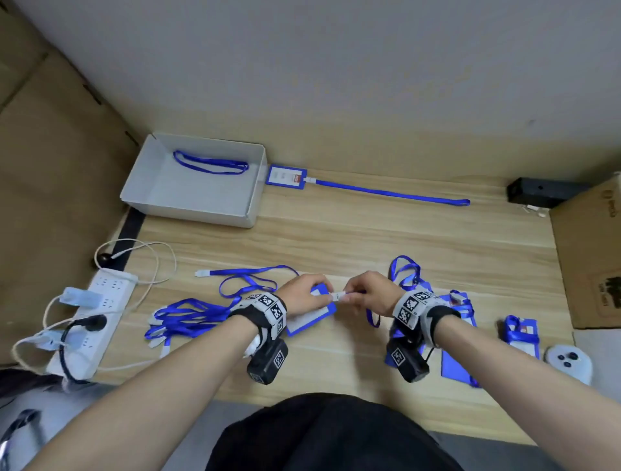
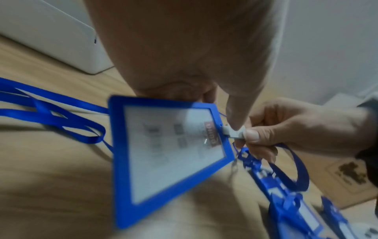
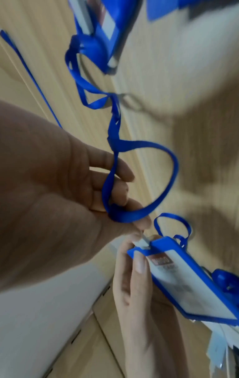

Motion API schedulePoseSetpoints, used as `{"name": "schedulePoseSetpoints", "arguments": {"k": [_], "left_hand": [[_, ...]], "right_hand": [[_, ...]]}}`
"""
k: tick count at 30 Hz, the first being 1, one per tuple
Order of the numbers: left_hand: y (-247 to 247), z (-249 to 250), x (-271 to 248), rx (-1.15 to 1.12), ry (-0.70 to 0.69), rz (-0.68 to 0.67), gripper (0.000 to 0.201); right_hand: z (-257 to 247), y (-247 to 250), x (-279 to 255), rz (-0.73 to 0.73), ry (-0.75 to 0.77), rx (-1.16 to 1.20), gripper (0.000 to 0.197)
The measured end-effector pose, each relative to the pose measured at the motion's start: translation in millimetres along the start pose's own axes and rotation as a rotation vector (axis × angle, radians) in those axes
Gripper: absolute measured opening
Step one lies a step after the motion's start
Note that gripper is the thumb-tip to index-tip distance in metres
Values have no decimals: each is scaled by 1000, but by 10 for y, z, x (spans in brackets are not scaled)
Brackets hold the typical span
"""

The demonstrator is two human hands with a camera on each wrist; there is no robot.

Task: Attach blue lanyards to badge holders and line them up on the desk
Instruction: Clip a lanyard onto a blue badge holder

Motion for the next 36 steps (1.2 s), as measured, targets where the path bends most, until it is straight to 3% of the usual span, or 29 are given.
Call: {"name": "schedulePoseSetpoints", "arguments": {"k": [7, 14, 18, 21, 29, 36], "left_hand": [[212, 122, -227, -182, -55, 139, 8], [262, 191, -246, -345, -14, 187, 23], [255, 248, -264, -431, 11, 218, 4], [238, 234, -278, -496, 5, 219, 18], [45, 49, -324, -377, -172, 157, 19], [-47, -145, -415, -424, -160, 104, 19]], "right_hand": [[-430, 131, -67, 93, 65, -3, 13], [-713, 107, -203, 267, 30, -205, 33], [-764, 99, -240, 348, 0, -292, 28], [-680, 151, -279, 396, -65, -255, 29], [-505, 150, -376, 269, -189, -132, 18], [-469, 106, -392, 226, -249, -197, 13]]}}
Point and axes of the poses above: each hand's wrist, its own x-axis towards the middle knuckle, its own y-axis out of the back of the hand, z = x × y, the point moved 1 cm from there along x, towards the middle knuckle, and after that the axes turned 9 degrees about -z, right-handed, at the moved point
